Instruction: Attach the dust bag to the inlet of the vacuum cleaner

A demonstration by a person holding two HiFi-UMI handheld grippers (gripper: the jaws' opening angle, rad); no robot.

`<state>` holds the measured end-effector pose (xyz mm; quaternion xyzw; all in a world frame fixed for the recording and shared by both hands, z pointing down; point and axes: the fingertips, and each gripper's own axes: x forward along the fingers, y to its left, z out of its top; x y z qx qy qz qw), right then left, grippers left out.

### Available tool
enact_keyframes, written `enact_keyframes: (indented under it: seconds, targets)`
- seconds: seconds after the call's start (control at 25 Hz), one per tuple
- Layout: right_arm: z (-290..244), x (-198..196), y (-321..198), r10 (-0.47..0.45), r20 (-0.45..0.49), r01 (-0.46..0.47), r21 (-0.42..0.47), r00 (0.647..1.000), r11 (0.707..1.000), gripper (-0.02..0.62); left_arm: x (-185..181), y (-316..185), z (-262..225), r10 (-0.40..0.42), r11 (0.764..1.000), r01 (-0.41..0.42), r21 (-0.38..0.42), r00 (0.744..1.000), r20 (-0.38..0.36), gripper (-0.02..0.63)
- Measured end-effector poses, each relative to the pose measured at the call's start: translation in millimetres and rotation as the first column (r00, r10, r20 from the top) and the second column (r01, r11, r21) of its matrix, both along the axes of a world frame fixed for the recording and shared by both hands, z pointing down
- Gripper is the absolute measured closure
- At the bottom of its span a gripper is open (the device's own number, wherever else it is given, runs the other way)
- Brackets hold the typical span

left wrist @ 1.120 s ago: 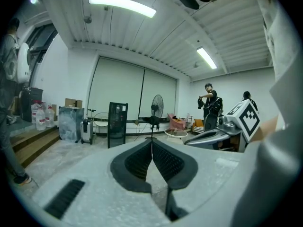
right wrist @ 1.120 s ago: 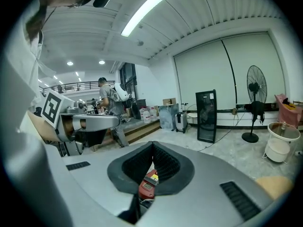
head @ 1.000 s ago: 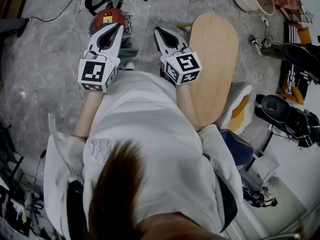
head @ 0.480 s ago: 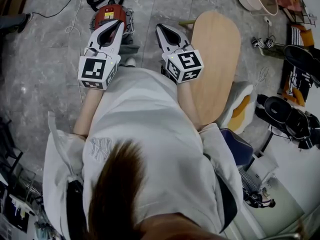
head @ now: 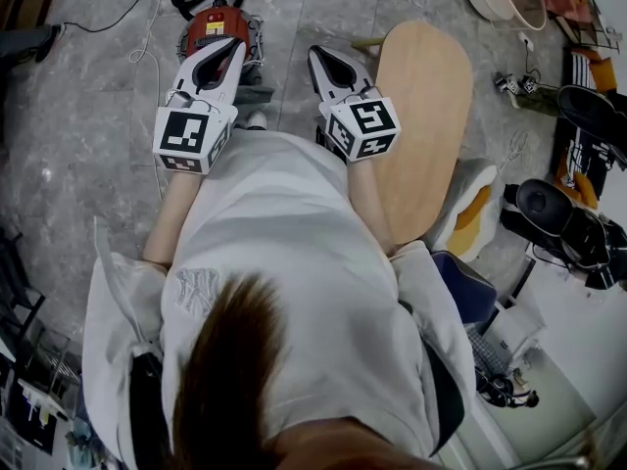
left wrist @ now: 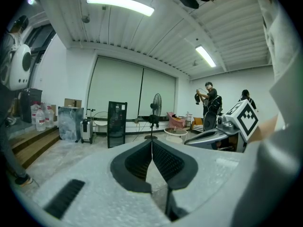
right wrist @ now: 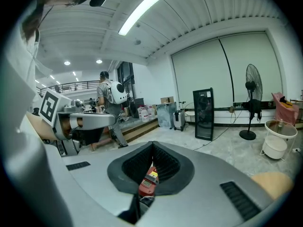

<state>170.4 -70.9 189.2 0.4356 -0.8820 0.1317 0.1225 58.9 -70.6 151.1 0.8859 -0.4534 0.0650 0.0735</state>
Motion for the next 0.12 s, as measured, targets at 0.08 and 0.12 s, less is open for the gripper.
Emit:
enact_keyframes:
  seconds: [0.08, 0.12]
  targets:
    - [-0.2, 0.0, 0.0, -0.001, 0.000, 0.001, -0.001, 1.000, 1.000, 0.594, 0.9, 0.2, 0.0, 0.004, 1.000, -0.004, -0.002, 1.000, 0.000, 0.588]
    - [-0.4, 0.0, -0.1, -0.001, 0.000, 0.001, -0.001, 1.000, 1.000, 0.594, 1.2, 0.3, -0.1, 0.006, 1.000, -0.006, -0.003, 1.000, 0.000, 0.587]
